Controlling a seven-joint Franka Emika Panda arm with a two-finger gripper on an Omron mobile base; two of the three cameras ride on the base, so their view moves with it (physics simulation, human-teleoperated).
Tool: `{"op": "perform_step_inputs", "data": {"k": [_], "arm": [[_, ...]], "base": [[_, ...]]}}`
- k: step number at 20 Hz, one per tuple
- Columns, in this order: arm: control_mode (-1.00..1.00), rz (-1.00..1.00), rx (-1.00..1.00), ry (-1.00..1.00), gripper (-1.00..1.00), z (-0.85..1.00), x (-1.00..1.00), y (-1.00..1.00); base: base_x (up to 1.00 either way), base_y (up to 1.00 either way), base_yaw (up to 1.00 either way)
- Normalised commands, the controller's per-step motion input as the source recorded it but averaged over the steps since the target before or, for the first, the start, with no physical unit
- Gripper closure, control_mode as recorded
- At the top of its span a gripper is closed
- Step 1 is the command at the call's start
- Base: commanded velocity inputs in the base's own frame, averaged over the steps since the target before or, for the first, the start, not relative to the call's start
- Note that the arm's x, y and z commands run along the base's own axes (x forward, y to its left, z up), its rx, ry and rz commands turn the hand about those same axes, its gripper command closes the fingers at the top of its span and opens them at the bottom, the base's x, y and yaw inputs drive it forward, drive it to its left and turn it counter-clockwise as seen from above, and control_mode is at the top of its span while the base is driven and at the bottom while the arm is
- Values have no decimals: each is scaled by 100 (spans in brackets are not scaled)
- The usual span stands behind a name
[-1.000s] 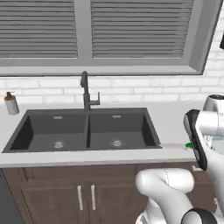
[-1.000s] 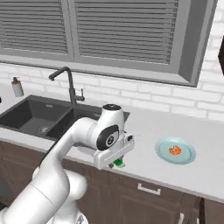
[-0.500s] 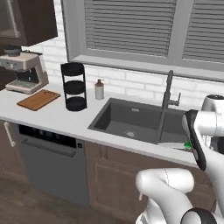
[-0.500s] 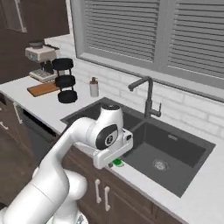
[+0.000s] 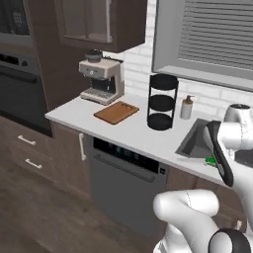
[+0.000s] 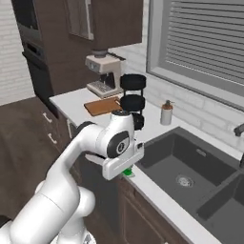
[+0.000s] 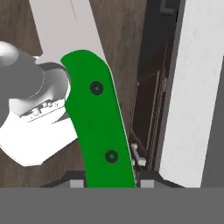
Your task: Pick up the knife from the drawer and place it on the cutting board. Then place the meat from the plate to the cutting board.
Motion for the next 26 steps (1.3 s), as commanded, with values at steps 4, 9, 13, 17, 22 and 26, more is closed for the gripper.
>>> {"op": "perform_step_inputs", "data": {"k": [4, 9, 13, 17, 22, 26], "arm": [[100, 0, 0, 0, 100, 0, 0, 0], [100, 0, 0, 0, 100, 0, 0, 0], [100, 0, 0, 0, 100, 0, 0, 0], [100, 0, 0, 0, 100, 0, 0, 0], [100, 0, 0, 0, 100, 0, 0, 0], [100, 0, 0, 0, 100, 0, 0, 0]], "base": [[78, 100, 1], [26, 100, -18], [42, 100, -36], [66, 69, -36], [22, 92, -28], [83, 20, -27]]}}
